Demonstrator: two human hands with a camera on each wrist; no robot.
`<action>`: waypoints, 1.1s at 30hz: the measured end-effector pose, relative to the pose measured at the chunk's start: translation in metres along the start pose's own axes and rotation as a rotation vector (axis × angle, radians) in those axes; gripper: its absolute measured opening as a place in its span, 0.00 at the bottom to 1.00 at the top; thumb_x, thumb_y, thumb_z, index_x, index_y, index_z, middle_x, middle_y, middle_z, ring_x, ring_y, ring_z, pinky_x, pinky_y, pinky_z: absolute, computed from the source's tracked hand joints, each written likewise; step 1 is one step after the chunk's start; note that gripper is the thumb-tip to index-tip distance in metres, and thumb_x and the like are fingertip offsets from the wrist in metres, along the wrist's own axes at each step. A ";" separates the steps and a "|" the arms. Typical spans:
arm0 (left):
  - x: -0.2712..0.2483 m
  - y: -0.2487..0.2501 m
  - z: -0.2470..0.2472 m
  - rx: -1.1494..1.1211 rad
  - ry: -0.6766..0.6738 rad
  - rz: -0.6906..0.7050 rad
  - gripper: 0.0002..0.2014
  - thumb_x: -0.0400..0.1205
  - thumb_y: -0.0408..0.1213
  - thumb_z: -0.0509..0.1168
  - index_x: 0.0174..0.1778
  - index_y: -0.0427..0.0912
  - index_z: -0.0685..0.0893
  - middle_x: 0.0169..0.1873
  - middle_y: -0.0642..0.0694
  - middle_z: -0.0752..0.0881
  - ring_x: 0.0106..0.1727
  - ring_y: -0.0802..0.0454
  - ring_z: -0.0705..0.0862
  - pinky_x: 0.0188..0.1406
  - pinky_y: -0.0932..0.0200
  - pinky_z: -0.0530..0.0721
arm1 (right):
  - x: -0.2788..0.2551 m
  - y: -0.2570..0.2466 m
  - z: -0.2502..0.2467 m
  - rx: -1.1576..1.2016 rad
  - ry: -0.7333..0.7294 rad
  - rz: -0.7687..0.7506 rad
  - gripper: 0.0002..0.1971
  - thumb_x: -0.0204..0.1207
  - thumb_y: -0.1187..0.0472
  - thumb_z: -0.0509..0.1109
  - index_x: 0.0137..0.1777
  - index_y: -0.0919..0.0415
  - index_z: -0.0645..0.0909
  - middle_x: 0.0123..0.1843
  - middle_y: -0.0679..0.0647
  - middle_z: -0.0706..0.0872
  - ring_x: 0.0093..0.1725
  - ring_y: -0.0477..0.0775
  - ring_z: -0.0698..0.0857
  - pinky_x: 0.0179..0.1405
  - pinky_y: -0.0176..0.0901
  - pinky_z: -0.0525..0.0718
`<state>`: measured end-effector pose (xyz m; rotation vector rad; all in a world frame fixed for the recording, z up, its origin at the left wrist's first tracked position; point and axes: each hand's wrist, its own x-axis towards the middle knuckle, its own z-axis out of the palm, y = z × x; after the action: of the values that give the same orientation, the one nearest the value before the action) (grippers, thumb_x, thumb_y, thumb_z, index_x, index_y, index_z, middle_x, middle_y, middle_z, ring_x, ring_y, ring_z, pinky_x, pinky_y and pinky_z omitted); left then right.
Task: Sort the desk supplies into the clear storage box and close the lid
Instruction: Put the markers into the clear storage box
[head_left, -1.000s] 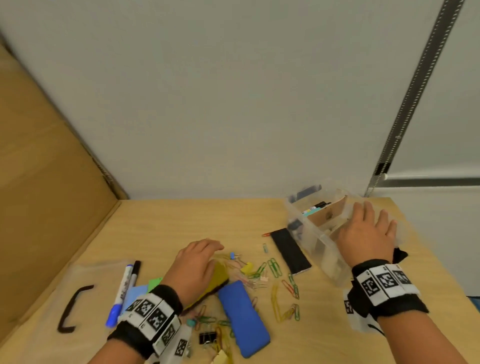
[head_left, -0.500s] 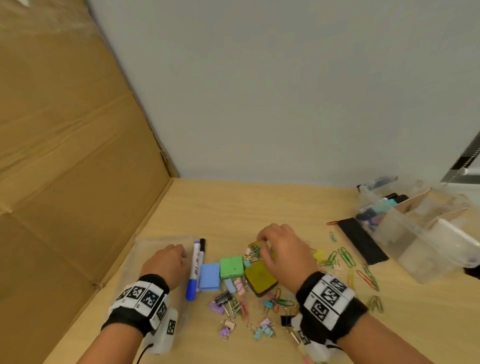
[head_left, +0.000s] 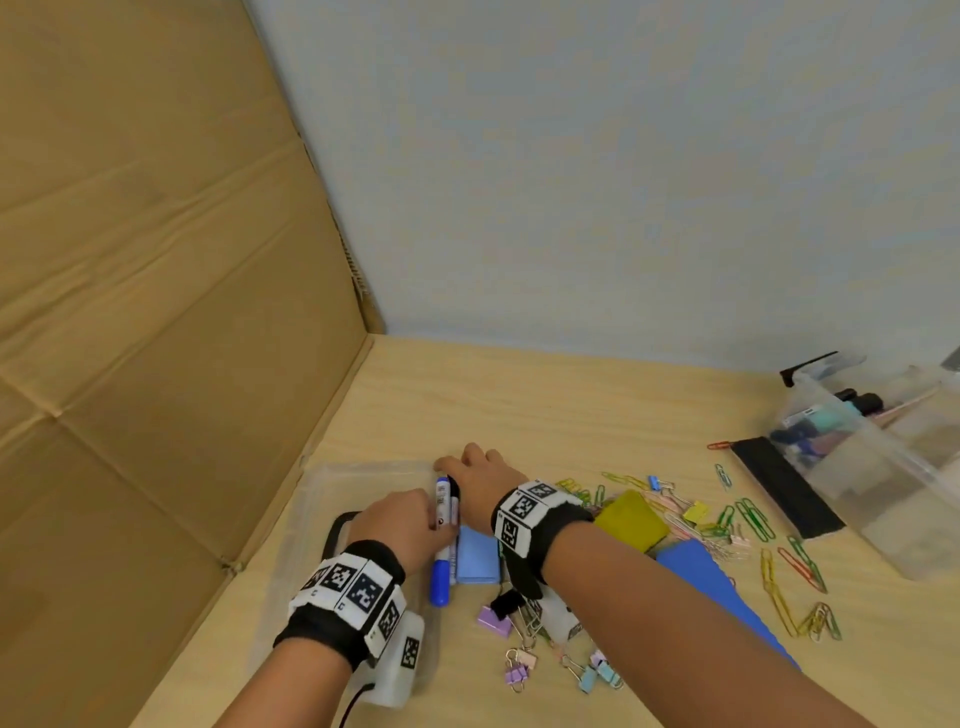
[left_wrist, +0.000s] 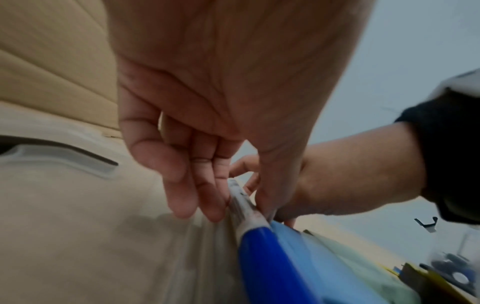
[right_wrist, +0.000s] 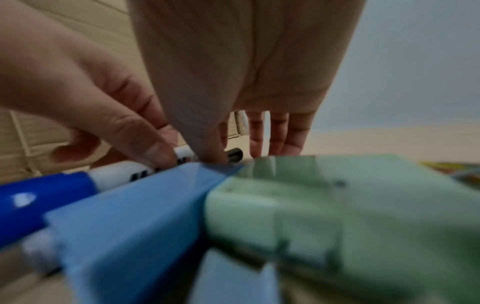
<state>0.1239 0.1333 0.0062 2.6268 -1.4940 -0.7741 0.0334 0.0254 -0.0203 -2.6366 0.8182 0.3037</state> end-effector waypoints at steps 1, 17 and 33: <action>0.002 0.000 0.001 -0.017 -0.014 -0.004 0.15 0.78 0.58 0.63 0.45 0.50 0.78 0.41 0.50 0.83 0.42 0.51 0.82 0.45 0.56 0.80 | 0.002 0.001 -0.002 -0.003 0.007 -0.015 0.26 0.77 0.65 0.64 0.75 0.54 0.64 0.69 0.61 0.68 0.64 0.66 0.71 0.61 0.56 0.75; -0.007 -0.003 -0.008 -0.330 0.094 0.046 0.10 0.80 0.46 0.63 0.41 0.45 0.72 0.33 0.49 0.80 0.34 0.49 0.79 0.33 0.57 0.73 | -0.042 0.041 -0.055 0.135 0.009 -0.058 0.07 0.72 0.61 0.72 0.43 0.54 0.75 0.41 0.50 0.81 0.39 0.54 0.79 0.36 0.45 0.77; -0.025 0.126 0.004 -0.454 0.410 0.435 0.06 0.83 0.42 0.62 0.55 0.52 0.76 0.51 0.52 0.81 0.55 0.57 0.77 0.47 0.61 0.77 | -0.230 0.212 -0.132 0.682 1.243 0.263 0.13 0.83 0.64 0.61 0.66 0.57 0.66 0.48 0.48 0.82 0.43 0.47 0.87 0.41 0.34 0.85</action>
<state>0.0108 0.0865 0.0457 1.8924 -1.4725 -0.4310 -0.2629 -0.0750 0.1120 -1.8269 1.2709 -1.4136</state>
